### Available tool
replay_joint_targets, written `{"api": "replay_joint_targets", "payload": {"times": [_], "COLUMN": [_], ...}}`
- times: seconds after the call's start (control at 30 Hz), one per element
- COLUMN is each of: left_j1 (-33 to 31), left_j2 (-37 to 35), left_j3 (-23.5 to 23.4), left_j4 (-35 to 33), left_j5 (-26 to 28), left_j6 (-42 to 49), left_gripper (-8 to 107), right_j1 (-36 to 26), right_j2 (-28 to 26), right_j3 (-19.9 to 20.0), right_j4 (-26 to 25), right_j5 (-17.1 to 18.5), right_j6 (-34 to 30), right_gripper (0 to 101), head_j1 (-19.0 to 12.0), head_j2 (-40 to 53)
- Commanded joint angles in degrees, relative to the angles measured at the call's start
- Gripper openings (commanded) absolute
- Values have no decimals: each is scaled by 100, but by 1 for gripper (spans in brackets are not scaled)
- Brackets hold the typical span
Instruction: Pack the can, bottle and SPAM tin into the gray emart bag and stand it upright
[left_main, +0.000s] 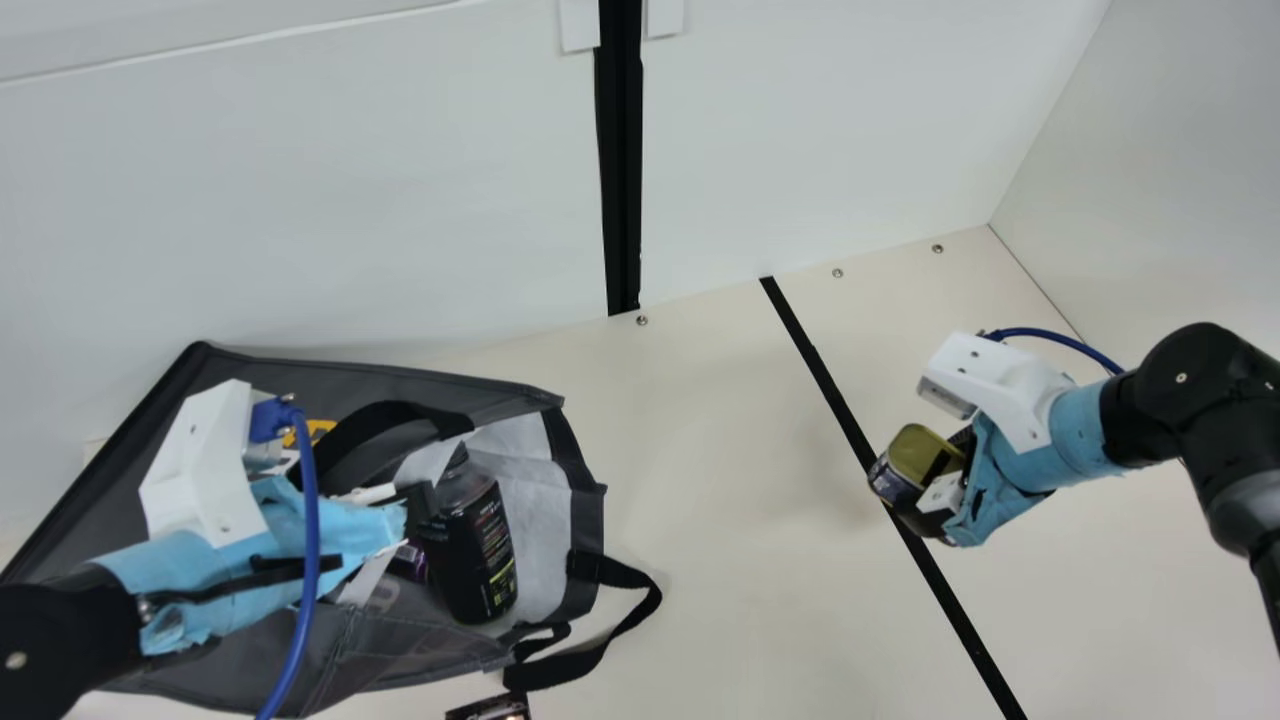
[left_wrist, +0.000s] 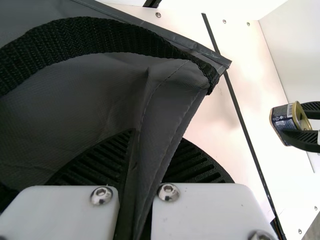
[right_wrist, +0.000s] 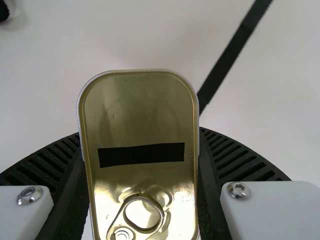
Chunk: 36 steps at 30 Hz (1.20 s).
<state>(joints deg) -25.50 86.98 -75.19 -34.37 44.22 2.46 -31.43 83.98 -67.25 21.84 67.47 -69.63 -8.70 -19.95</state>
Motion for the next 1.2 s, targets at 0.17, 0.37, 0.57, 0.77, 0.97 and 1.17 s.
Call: {"api": "replay_joint_targets", "payload": {"times": [0.17,0.37,0.57,0.77,0.97,1.17], "left_j1": [0,0,0,0,0,0], "left_j2": [0,0,0,0,0,0], "left_j3": [0,0,0,0,0,0], "left_j4": [0,0,0,0,0,0], "left_j5": [0,0,0,0,0,0], "left_j6": [0,0,0,0,0,0], "left_gripper": [-8,-8,-8,-8,-8,-8], "right_j1": [372,675,975,1266,1568,1912], "right_j2": [-186,-344,-496,-646,-774,-931], "right_j3": [186,346,488,612,772,987], "right_j4": [6,15,36,78,165,258], "right_j5": [60,99,144,212,243,243], "right_j6": [-20,-55,-68,-70,-95,-121], "right_gripper": [0,0,0,0,0,0], "head_j1": [-130,-130,-130,-130,-130,-130], "head_j2": [-5,-5,-5,-5,-5,-5]}}
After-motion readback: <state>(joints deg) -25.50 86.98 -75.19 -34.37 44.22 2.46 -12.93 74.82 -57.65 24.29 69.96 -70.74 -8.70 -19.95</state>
